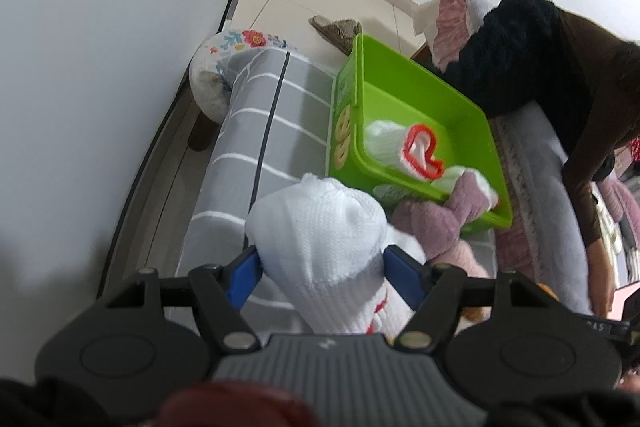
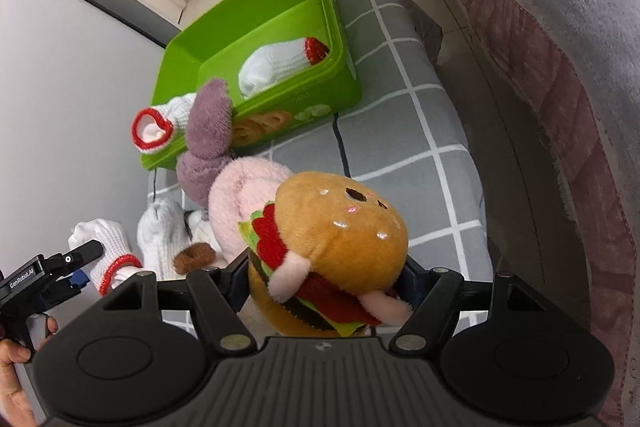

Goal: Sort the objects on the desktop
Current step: 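Carry the glove and hamburger into the green bin and open both grippers, then grasp another white glove with the left gripper while the right gripper grasps the pink bunny, then carry the white glove and pink bunny up over the green bin with both grippers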

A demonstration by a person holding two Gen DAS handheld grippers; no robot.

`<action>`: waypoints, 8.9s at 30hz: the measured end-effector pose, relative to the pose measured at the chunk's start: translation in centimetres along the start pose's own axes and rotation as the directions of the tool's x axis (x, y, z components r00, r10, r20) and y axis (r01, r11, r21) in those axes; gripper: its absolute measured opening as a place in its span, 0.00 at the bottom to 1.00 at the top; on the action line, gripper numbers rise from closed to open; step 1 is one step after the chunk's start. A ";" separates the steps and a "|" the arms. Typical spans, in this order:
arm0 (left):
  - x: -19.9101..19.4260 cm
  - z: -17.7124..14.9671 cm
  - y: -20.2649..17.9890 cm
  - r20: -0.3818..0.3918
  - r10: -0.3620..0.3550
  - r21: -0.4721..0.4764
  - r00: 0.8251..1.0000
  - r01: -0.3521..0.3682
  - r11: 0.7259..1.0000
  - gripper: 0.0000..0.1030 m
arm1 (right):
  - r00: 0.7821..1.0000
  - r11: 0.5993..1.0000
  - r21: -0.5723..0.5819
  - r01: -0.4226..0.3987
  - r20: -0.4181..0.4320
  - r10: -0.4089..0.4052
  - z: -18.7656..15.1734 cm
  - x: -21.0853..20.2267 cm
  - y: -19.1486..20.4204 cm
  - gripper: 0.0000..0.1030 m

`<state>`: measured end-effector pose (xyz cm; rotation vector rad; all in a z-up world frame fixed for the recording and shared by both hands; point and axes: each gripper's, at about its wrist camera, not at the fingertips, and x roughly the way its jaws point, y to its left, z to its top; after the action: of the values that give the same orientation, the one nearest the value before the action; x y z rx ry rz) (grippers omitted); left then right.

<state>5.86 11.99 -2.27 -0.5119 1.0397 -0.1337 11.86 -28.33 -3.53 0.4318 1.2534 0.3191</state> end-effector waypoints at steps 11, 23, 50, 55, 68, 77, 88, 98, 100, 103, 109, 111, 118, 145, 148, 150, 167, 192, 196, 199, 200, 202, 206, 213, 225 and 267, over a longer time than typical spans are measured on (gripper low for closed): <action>0.3 0.7 -3.3 0.062 -0.019 0.006 0.998 0.018 1.000 0.66 | 0.997 0.997 0.045 -0.060 0.061 0.057 1.3 -0.4 1.7 0.69; 1.2 2.6 -7.9 0.075 -0.042 0.087 0.996 0.036 0.996 0.66 | 0.990 0.993 0.072 -0.094 0.111 0.086 3.3 -1.4 2.8 0.69; 12.4 9.5 -12.7 0.017 -0.044 0.244 0.999 0.039 0.969 0.66 | 0.948 0.993 -0.010 -0.119 0.296 0.116 14.2 2.8 4.7 0.69; 14.7 9.3 -12.7 -0.009 -0.016 0.287 1.000 0.018 0.958 0.66 | 0.943 0.991 -0.001 -0.134 0.309 0.128 14.6 4.8 4.0 0.69; 17.1 8.0 -12.3 0.004 -0.024 0.340 1.000 0.022 0.940 0.66 | 0.953 0.998 -0.046 -0.036 0.300 0.049 15.0 7.7 4.4 0.69; 17.6 7.3 -12.8 0.046 0.001 0.383 0.999 -0.019 0.923 0.66 | 0.955 0.998 -0.057 -0.038 0.291 0.053 15.1 7.9 4.5 0.70; 17.4 7.1 -12.8 0.063 0.013 0.388 0.998 -0.036 0.921 0.72 | 0.958 0.998 -0.056 -0.039 0.280 0.053 15.0 8.3 4.7 0.70; 16.7 6.8 -13.2 0.064 0.008 0.405 0.998 -0.033 0.914 0.94 | 0.960 0.996 -0.042 -0.079 0.266 0.087 15.1 7.9 4.8 0.87; 16.6 6.8 -13.2 0.064 0.008 0.405 0.998 -0.034 0.914 0.96 | 0.959 0.995 -0.044 -0.084 0.269 0.093 15.1 7.6 4.8 0.88; 16.3 6.6 -13.3 0.068 0.012 0.404 0.998 -0.038 0.914 0.98 | 0.958 0.995 -0.046 -0.084 0.271 0.094 15.2 7.3 4.9 0.89; 14.7 6.3 -13.4 0.080 0.020 0.400 0.997 -0.051 0.915 0.99 | 0.959 0.997 -0.055 -0.059 0.274 0.071 14.9 6.1 4.7 0.89; 13.9 6.2 -13.5 0.076 0.015 0.382 0.997 -0.043 0.923 0.99 | 0.959 0.998 -0.053 -0.042 0.277 0.055 14.7 5.4 4.7 0.89; 10.8 5.7 -13.8 0.086 0.007 0.350 0.996 -0.037 0.936 0.99 | 0.954 0.998 -0.041 -0.053 0.295 0.063 13.2 1.5 5.2 0.90; 2.8 -1.7 -11.2 0.030 0.062 0.265 0.998 -0.068 0.962 1.00 | 0.977 0.997 -0.074 0.021 0.214 -0.005 2.4 -3.2 7.1 0.93; 3.3 -2.3 -9.6 0.011 0.075 0.229 0.997 -0.076 0.970 1.00 | 0.983 0.997 -0.072 0.012 0.181 0.001 1.1 -1.7 6.3 0.94; 4.0 -2.4 -8.8 -0.010 0.104 0.208 0.994 -0.100 0.973 1.00 | 0.990 0.999 -0.043 0.007 0.141 -0.001 0.6 -0.3 5.6 0.94; 5.0 -2.3 -5.7 -0.021 0.167 0.106 0.986 -0.163 0.981 0.99 | 0.999 0.997 0.077 0.015 0.040 -0.019 0.9 2.4 3.4 0.94; 6.9 -3.0 -5.4 -0.061 0.166 0.084 0.984 -0.160 0.984 0.87 | 0.999 0.991 0.132 -0.018 -0.038 0.023 0.6 5.0 2.7 0.89; 7.0 -3.1 -5.5 -0.061 0.162 0.087 0.985 -0.156 0.984 0.83 | 0.999 0.992 0.127 -0.015 -0.045 0.021 0.5 5.4 2.9 0.87; 7.3 -3.1 -5.7 -0.066 0.165 0.097 0.984 -0.158 0.983 0.81 | 0.999 0.992 0.125 -0.014 -0.050 0.020 0.4 5.7 3.1 0.85; 7.4 -3.1 -5.8 -0.069 0.168 0.099 0.983 -0.161 0.982 0.81 | 0.998 0.992 0.127 -0.015 -0.051 0.022 0.4 5.8 3.1 0.83; 7.6 -3.2 -5.9 -0.075 0.170 0.105 0.983 -0.161 0.981 0.78 | 0.998 0.990 0.138 -0.019 -0.053 0.027 0.4 6.0 3.0 0.81; 7.9 -3.3 -6.2 -0.078 0.181 0.115 0.980 -0.172 0.978 0.72 | 0.998 0.987 0.160 -0.029 -0.053 0.038 0.5 6.2 2.8 0.75; 7.9 -3.3 -6.3 -0.074 0.193 0.129 0.978 -0.182 0.975 0.61 | 0.999 0.991 0.135 -0.024 -0.039 0.029 0.5 6.1 3.1 0.68; 7.5 -3.3 -6.6 -0.054 0.199 0.152 0.978 -0.189 0.970 0.50 | 0.998 0.988 0.149 -0.049 -0.023 0.053 0.8 5.1 2.9 0.64; 6.0 -2.6 -6.6 0.006 0.160 0.097 0.987 -0.160 0.982 0.47 | 0.975 0.950 0.239 -0.203 0.140 0.173 2.1 0.5 -0.2 0.64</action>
<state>7.59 3.22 -4.98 -0.3382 1.0667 -0.0417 13.97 -28.57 -3.49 0.7821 1.1431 0.2923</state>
